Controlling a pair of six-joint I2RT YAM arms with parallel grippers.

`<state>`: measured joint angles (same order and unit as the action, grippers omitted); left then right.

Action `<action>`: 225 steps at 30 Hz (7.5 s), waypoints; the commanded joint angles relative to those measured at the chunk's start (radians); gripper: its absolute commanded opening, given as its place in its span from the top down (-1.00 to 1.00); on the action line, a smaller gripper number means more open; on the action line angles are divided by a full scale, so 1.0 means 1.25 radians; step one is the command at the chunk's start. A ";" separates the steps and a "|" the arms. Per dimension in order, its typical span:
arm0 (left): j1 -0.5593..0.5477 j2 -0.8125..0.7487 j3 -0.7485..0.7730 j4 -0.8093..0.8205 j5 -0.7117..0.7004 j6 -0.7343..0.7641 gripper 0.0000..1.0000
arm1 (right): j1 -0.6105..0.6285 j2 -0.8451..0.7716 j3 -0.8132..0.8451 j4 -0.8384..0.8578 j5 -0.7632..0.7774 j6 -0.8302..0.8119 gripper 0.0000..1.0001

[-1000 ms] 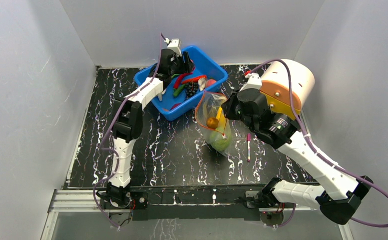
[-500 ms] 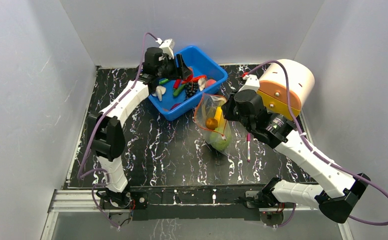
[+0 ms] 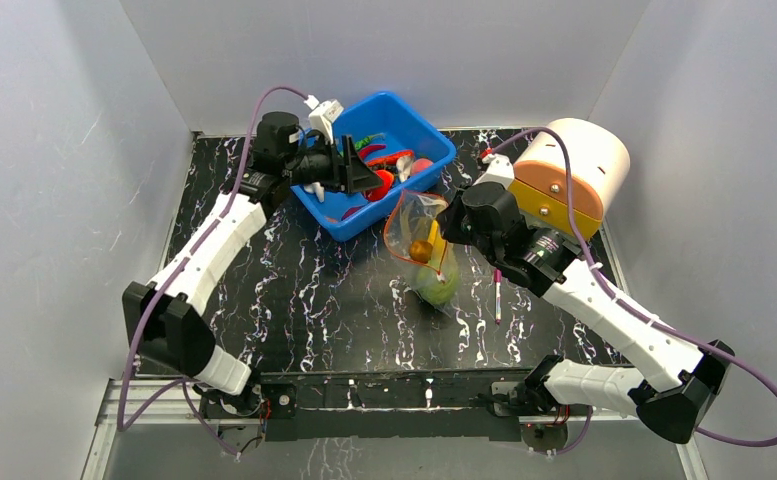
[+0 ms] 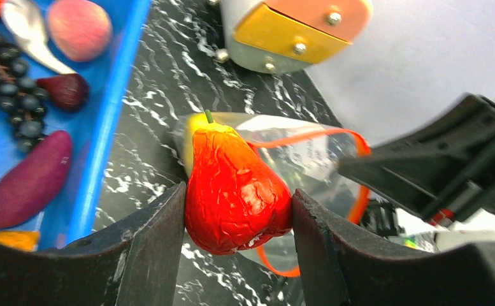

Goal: Place the food in the zip-top bag and seal the zipper
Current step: Place the fake fruit in the zipper food storage bag, then pick up the fake fruit from the bin, then place the fake fruit in the zipper food storage bag.

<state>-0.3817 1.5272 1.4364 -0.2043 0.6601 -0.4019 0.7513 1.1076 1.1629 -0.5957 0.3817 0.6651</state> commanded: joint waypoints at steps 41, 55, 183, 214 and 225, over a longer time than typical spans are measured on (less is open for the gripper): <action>-0.148 -0.084 -0.167 0.060 -0.015 -0.213 -0.04 | -0.002 -0.068 -0.029 0.146 -0.093 0.103 1.00; -0.149 -0.107 -0.143 0.039 -0.080 -0.184 -0.63 | -0.003 -0.062 -0.027 0.155 -0.122 0.072 1.00; 0.021 0.351 0.396 -0.316 -0.665 0.241 0.45 | -0.004 -0.142 -0.046 0.114 -0.008 -0.034 1.00; -0.025 -0.163 -0.174 0.149 0.040 -0.215 0.53 | -0.006 -0.005 0.012 0.123 -0.041 0.034 1.00; -0.134 -0.134 -0.227 0.152 -0.092 -0.272 0.58 | -0.006 -0.021 -0.004 0.129 -0.050 0.043 1.00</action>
<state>-0.5247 1.3674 1.1782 -0.0227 0.6212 -0.7074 0.7494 1.1198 1.1309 -0.5186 0.3172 0.7097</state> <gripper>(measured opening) 0.485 0.009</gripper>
